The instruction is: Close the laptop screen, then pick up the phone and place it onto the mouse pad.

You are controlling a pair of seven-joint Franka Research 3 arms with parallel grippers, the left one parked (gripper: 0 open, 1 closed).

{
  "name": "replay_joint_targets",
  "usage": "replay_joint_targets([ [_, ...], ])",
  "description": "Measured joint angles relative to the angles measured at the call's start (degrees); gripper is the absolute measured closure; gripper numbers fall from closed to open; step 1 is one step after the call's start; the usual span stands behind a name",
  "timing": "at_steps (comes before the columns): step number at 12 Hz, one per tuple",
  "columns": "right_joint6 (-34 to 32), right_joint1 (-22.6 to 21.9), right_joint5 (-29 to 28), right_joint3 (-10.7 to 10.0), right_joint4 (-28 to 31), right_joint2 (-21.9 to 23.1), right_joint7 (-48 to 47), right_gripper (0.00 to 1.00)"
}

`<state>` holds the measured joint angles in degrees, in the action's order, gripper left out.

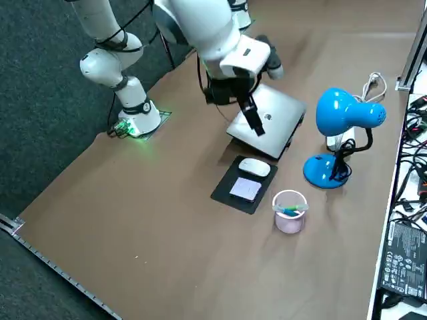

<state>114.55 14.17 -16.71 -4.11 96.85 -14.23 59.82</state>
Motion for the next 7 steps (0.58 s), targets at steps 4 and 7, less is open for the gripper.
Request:
replay_joint_targets([
  [4, -9.3, -2.3, 1.8, 0.6, -6.4, 1.1, -16.7, 0.0],
  [7, -12.7, -6.0, 7.9, 0.9, -8.1, 4.0, -29.0, 0.0],
])
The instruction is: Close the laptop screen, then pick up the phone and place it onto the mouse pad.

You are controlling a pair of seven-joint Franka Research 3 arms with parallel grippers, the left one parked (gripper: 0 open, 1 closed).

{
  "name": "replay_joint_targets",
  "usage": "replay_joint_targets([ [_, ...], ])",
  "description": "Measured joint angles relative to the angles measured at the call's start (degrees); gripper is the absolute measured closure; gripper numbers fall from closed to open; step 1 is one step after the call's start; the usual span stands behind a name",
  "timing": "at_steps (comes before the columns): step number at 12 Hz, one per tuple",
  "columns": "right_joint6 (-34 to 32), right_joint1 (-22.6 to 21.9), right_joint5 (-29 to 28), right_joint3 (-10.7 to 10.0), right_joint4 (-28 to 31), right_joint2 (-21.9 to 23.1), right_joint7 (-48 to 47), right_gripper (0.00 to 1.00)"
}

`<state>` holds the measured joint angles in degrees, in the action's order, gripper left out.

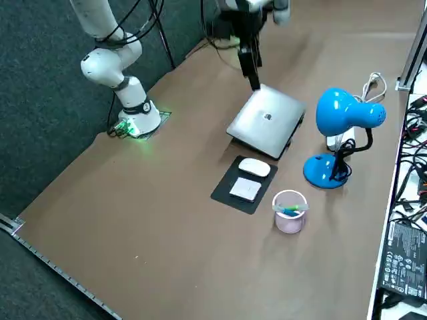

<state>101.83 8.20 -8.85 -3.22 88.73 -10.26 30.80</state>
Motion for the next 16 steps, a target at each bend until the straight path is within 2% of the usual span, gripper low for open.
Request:
replay_joint_targets([
  [4, -5.2, -3.6, 3.1, 0.2, -0.2, 4.4, -11.2, 0.0],
  [6, -6.6, -4.2, 3.5, 0.2, -0.2, 5.3, -13.9, 0.0],
  [11, -7.8, -7.0, 8.6, 0.2, 0.2, 7.2, -22.2, 0.0],
  [16, -8.4, -11.7, 12.5, 0.2, 6.1, 12.2, -29.8, 0.0],
])
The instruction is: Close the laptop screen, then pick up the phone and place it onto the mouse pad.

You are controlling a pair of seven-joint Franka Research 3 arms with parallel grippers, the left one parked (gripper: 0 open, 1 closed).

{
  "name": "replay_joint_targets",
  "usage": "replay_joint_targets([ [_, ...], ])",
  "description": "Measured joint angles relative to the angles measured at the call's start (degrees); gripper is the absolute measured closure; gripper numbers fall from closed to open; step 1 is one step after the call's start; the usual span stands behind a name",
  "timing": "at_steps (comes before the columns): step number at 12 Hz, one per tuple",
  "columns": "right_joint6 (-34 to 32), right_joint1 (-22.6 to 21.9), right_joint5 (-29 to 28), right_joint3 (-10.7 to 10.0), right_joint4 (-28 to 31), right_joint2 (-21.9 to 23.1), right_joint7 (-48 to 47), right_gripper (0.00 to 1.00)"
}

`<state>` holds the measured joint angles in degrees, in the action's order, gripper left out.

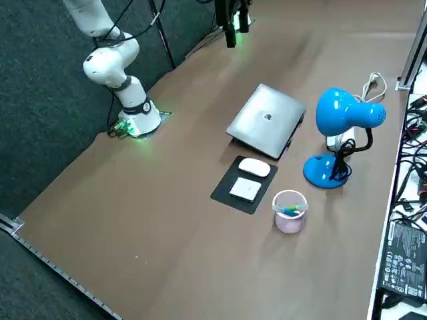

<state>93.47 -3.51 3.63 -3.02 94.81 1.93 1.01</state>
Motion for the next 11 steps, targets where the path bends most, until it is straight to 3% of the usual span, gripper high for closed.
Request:
replay_joint_targets([
  [5, -2.2, 0.0, 0.2, -1.4, 3.7, 4.2, -0.1, 0.0],
  [11, -2.5, -0.3, -2.6, -1.6, 4.2, 4.8, -1.3, 0.0],
])
